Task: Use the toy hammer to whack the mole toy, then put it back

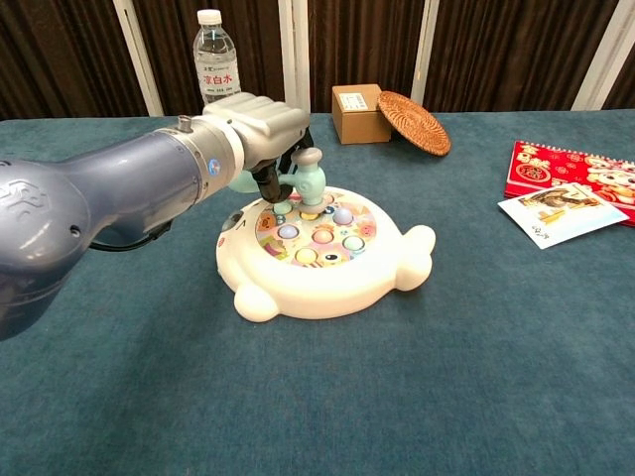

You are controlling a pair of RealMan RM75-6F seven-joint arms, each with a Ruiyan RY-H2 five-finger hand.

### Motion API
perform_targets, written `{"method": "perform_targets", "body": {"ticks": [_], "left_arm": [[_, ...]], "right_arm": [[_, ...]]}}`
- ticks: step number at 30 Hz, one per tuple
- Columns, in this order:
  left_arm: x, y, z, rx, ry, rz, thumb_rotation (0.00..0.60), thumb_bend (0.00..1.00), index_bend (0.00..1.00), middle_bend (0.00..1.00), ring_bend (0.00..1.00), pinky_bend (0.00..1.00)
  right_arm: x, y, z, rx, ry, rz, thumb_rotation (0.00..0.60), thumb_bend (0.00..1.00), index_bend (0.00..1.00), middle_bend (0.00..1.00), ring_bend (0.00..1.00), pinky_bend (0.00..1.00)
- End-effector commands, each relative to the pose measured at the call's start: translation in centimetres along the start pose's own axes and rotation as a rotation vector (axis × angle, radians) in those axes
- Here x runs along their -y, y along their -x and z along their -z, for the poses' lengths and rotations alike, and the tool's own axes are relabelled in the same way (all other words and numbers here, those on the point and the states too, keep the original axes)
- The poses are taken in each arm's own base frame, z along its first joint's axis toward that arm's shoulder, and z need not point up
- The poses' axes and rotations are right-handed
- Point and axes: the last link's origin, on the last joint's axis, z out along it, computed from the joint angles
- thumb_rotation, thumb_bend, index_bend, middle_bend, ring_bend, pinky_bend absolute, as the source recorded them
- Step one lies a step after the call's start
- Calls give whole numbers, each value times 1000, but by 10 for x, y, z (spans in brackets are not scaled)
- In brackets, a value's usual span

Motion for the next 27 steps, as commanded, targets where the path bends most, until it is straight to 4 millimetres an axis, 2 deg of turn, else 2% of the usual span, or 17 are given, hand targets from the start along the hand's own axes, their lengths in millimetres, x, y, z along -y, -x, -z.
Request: {"method": "perform_targets", "body": {"ticks": [1, 9, 14, 21, 27], "left_arm": [[0, -1, 0, -4, -1, 4, 600, 768, 649, 501, 366, 481], [4, -19, 1, -57, -8, 57, 600, 768, 648, 501, 366, 481], [17, -31, 9, -86, -26, 76, 600, 768, 646, 500, 366, 481], [57, -27, 32, -78, -83, 111, 600, 768, 640, 500, 366, 481], [99, -5, 55, -40, -154, 138, 600, 768, 637, 499, 366, 481]], "right_arm": [[0, 0, 0, 0, 0, 0, 600, 213, 0, 0, 0, 0], [1, 0, 1, -1, -3, 3, 600, 213, 0, 0, 0, 0], [0, 0, 1, -2, -4, 6, 600, 213, 0, 0, 0, 0], [0, -1, 1, -5, -2, 14, 600, 214, 0, 0, 0, 0], [1, 0, 2, -5, -8, 22, 600, 214, 0, 0, 0, 0]]}}
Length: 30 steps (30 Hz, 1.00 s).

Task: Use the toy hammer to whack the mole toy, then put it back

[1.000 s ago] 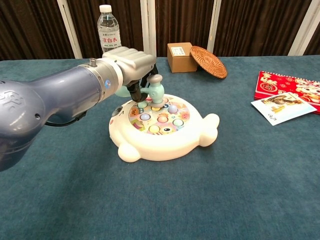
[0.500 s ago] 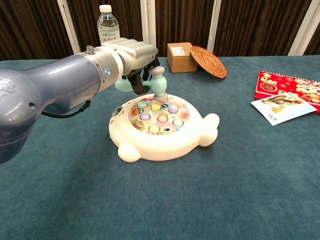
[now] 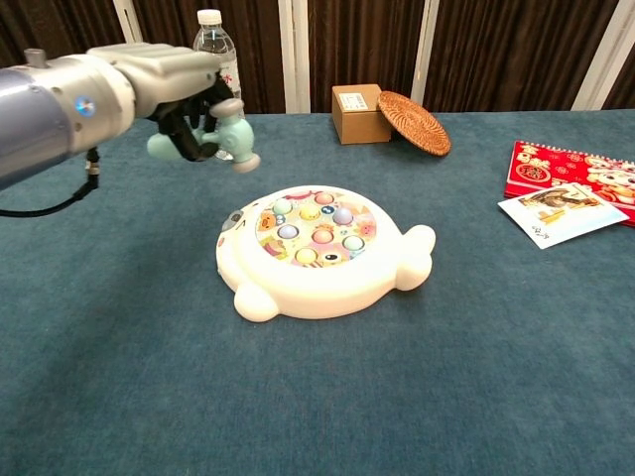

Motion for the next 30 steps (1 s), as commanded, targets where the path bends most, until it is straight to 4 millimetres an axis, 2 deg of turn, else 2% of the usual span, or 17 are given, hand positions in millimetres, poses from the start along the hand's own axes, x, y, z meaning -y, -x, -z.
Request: {"method": "perform_targets", "body": {"ticks": [1, 7, 10, 20, 30], "left_arm": [[29, 12, 14, 26, -49, 16, 600, 768, 637, 499, 366, 481], [67, 39, 30, 76, -111, 34, 600, 768, 635, 499, 366, 481], [77, 52, 36, 99, -123, 38, 600, 767, 634, 498, 366, 481], [84, 83, 41, 145, -121, 17, 600, 761, 619, 498, 366, 481], [81, 99, 40, 158, -117, 6, 600, 696, 607, 498, 366, 481]], "right_arm": [[1, 0, 1, 1, -5, 3, 600, 214, 0, 0, 0, 0], [2, 1, 2, 2, -9, 6, 600, 214, 0, 0, 0, 0], [3, 2, 2, 3, -10, 8, 600, 214, 0, 0, 0, 0], [3, 2, 2, 3, -10, 9, 600, 214, 0, 0, 0, 0], [2, 2, 1, 3, -10, 8, 600, 214, 0, 0, 0, 0]]}}
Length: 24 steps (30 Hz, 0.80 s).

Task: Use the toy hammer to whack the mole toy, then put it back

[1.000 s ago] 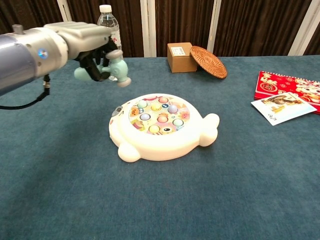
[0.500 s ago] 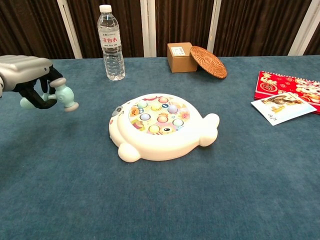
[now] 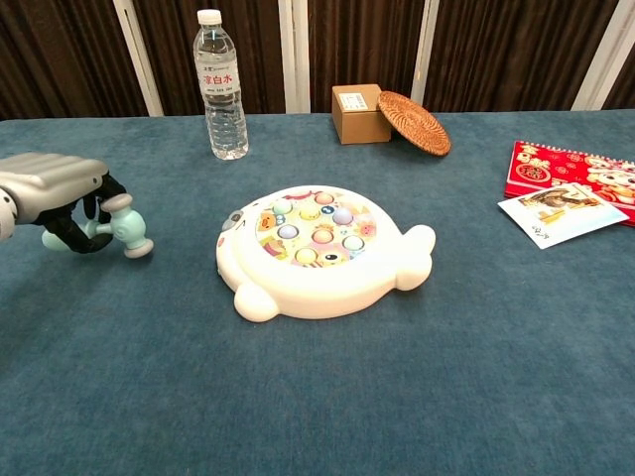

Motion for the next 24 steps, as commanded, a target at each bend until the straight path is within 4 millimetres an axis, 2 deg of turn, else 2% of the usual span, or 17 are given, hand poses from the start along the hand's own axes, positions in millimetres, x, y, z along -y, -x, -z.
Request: {"method": "perform_targets", "body": {"ticks": [1, 11, 24], "left_arm": [[-1, 4, 0, 6, 1, -1, 600, 687, 606, 498, 366, 481], [0, 11, 1, 17, -4, 0, 600, 599, 581, 494, 366, 476], [3, 13, 2, 21, -4, -13, 600, 402, 552, 475, 366, 472]], "right_arm": [[0, 0, 0, 0, 1, 1, 600, 214, 0, 0, 0, 0], [1, 0, 1, -1, -3, 1, 600, 214, 0, 0, 0, 0], [1, -1, 1, -4, -4, 6, 600, 214, 0, 0, 0, 0]]}}
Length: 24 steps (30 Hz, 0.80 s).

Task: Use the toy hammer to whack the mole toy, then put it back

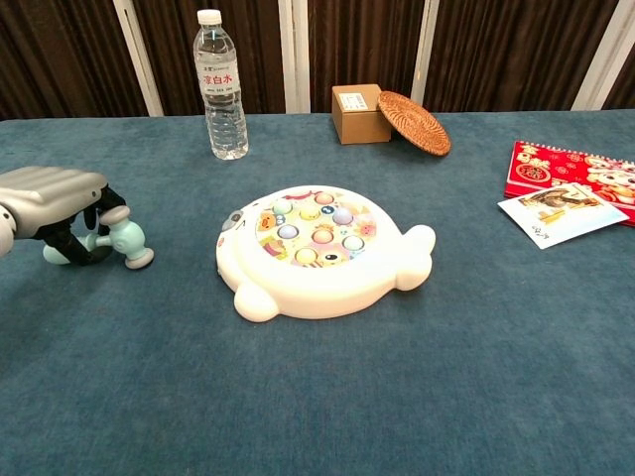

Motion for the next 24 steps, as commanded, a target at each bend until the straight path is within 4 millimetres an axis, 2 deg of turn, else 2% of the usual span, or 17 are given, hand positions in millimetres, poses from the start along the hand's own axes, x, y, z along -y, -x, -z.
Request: {"method": "perform_targets", "body": {"ticks": [1, 6, 24], "left_arm": [[0, 0, 0, 0, -1, -4, 600, 388, 549, 473, 366, 472], [-1, -1, 0, -8, 0, -6, 600, 326, 533, 464, 361, 467], [0, -7, -1, -44, -11, 12, 600, 323, 499, 443, 345, 446]], "right_arm": [[0, 0, 0, -1, 0, 1, 600, 214, 0, 0, 0, 0], [0, 0, 0, -1, -1, 2, 600, 214, 0, 0, 0, 0], [1, 0, 1, 2, -3, 2, 600, 214, 0, 0, 0, 0]]}}
